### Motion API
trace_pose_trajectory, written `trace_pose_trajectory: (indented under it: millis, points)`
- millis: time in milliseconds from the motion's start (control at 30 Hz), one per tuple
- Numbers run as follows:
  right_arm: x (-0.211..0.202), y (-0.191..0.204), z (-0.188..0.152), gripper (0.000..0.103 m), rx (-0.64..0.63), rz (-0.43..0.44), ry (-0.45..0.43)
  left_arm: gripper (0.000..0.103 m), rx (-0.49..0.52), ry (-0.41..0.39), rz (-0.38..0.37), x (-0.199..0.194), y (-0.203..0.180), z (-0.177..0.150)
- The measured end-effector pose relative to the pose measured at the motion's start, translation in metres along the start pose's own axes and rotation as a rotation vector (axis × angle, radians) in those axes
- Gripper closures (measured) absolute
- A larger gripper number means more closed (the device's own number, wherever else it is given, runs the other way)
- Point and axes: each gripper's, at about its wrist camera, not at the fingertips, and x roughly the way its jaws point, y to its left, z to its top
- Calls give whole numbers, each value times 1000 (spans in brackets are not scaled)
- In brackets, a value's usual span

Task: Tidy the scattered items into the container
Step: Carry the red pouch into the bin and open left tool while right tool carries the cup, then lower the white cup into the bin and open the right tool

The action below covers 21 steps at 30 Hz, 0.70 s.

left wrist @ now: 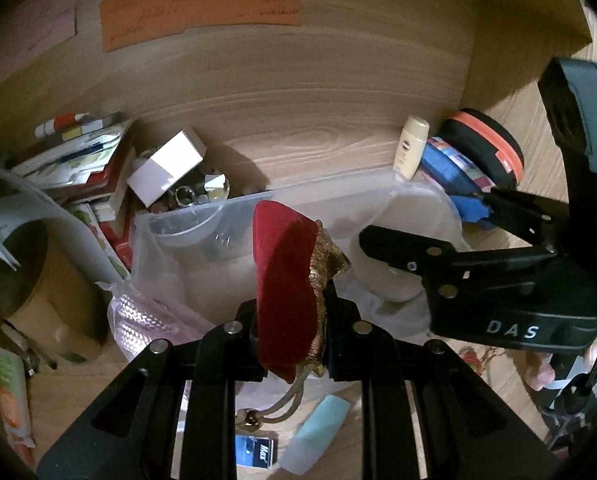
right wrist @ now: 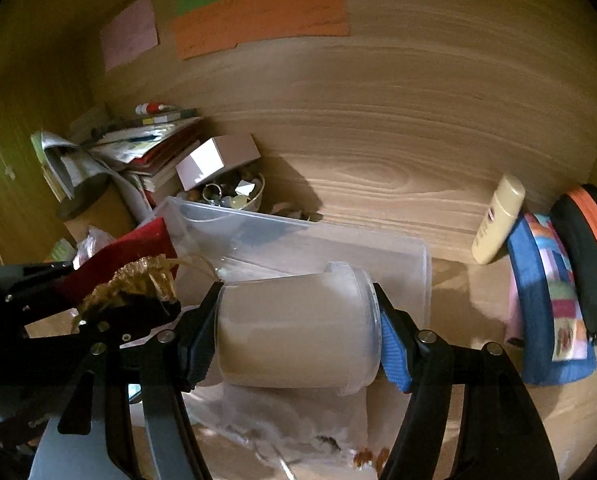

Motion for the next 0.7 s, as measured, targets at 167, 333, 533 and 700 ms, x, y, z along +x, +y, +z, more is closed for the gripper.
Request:
trace_pose_trajectory:
  millis: [167,333,533,700]
  points:
    - [11,-1,0,38,-8,6,24,83,21,-4,20,4,0,-2]
    - [14,0,-2,38,-15,11,36,62,27,-9,25,3,0,-4]
    - [14,5,-6,38,-55,2,65,55,-23,-3,-2,-1,9,-3]
    - [7,14,-13,37,-109,-29,71,47,-48,-22,3,-14,13,-7]
